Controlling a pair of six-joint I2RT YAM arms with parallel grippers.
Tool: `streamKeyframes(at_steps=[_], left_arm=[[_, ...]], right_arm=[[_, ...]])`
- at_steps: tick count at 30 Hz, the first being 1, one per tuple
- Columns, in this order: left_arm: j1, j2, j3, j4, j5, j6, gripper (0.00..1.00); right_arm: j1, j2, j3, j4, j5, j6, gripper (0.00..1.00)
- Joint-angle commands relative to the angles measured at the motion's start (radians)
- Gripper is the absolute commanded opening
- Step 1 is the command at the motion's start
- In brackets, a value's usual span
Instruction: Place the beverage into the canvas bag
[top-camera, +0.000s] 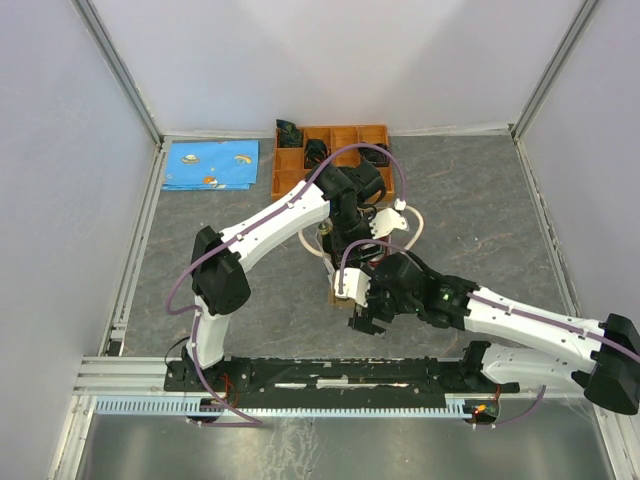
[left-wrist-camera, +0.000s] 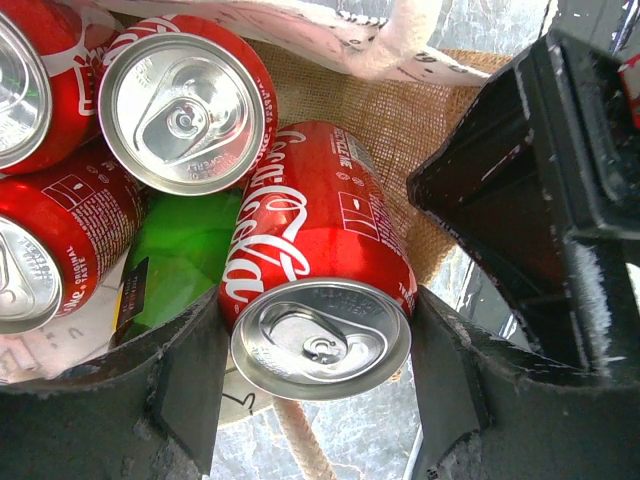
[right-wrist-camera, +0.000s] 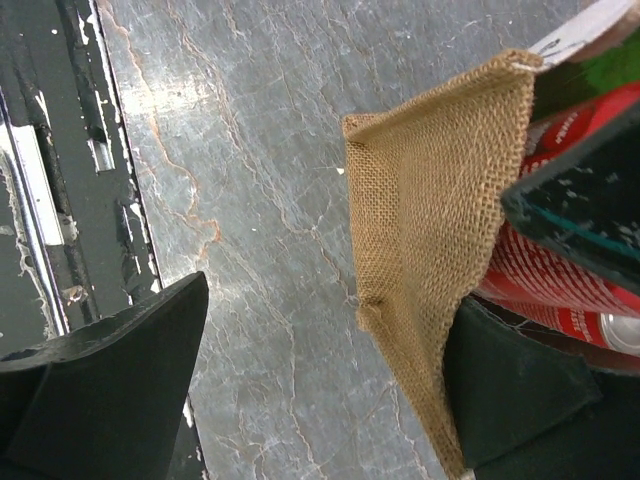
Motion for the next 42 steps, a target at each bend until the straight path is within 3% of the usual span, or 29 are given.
streamKeyframes(at_steps=[1,10,26,42], left_arm=[[0.004,-0.065,0.06,0.085,0.004,-0.04,0.03],[0.002,-0.055,0.056,0.091,0.012,-0.048,0.03],[-0.047,-0.103,-0.138,0.159,-0.01,-0.043,0.03],[-0.075,-0.097,-0.159,0.168,-0.011,-0.051,0.03]], right_arm=[[0.027,0.033,0.019,0.053,-0.064,0.021,0.97],[0.051,0.021,0.008,0.051,-0.046,0.049,0.96],[0.057,-0.04,-0.004,0.026,0.018,0.079,0.96],[0.056,-0.235,0.046,0.025,0.257,0.121,1.0]])
